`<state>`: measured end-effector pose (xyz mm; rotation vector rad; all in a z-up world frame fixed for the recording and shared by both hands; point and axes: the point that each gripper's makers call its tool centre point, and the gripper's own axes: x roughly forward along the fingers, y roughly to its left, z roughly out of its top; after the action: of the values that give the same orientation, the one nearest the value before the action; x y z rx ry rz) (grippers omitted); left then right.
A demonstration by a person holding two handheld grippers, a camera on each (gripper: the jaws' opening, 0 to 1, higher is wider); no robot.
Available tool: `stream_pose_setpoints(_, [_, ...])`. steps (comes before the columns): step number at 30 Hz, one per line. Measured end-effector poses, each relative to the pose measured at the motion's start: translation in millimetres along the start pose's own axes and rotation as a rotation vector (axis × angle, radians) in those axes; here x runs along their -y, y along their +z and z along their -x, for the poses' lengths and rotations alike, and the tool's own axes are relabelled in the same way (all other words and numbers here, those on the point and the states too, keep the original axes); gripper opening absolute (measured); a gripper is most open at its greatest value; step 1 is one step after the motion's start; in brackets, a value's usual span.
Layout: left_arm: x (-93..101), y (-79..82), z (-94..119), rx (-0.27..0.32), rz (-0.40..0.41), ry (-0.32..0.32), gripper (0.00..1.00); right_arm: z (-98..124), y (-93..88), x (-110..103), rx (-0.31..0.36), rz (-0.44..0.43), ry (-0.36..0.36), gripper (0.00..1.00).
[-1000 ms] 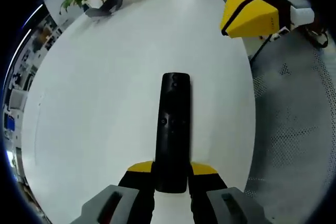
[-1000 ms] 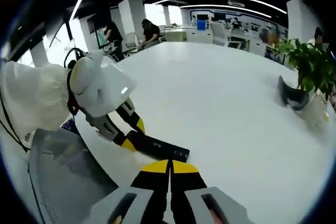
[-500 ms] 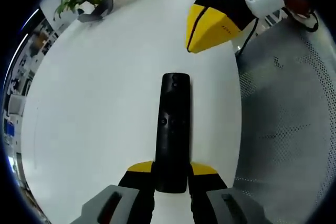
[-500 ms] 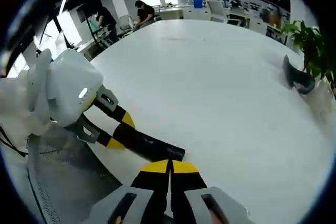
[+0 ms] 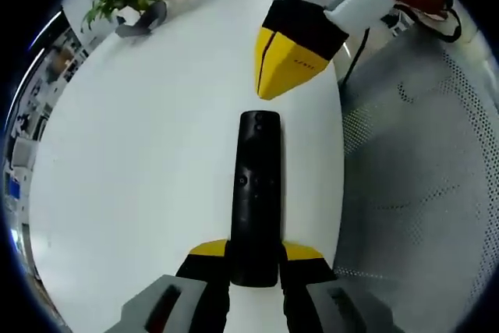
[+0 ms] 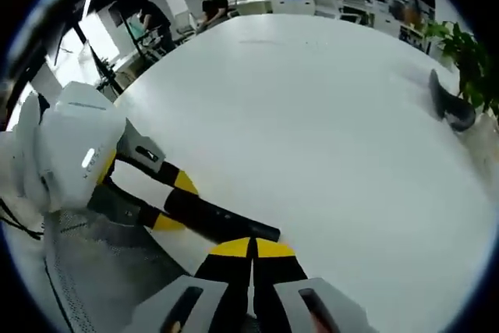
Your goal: Press the specified remote control buttons in sequence, fully releasing each button before pressing the next.
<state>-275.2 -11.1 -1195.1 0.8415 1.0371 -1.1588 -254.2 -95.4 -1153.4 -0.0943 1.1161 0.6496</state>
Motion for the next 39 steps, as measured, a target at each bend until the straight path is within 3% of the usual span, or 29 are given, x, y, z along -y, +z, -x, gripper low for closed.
stream_pose_setpoints(9, [5.7, 0.7, 0, 0.009, -0.003, 0.0, 0.23, -13, -10.3, 4, -0.074, -0.047, 0.025, 0.0])
stream_pose_setpoints(18, [5.4, 0.8, 0, 0.024, -0.005, -0.005, 0.23, -21, -21.0, 7, -0.105, -0.05, 0.016, 0.0])
stream_pose_setpoints(23, [5.8, 0.3, 0, 0.047, -0.009, -0.006, 0.24, -21, -20.4, 9, -0.088, -0.068, 0.014, 0.0])
stream_pose_setpoints(31, [5.9, 1.0, 0, 0.029, -0.029, -0.016, 0.24, -21, -19.3, 12, -0.063, -0.187, 0.042, 0.0])
stream_pose_setpoints(35, [5.3, 0.0, 1, 0.048, -0.027, -0.019, 0.24, -21, -18.5, 13, -0.037, -0.253, 0.067, 0.0])
stream_pose_setpoints(39, [5.6, 0.8, 0, 0.053, -0.027, -0.015, 0.24, -21, -16.6, 13, -0.02, -0.268, 0.063, 0.0])
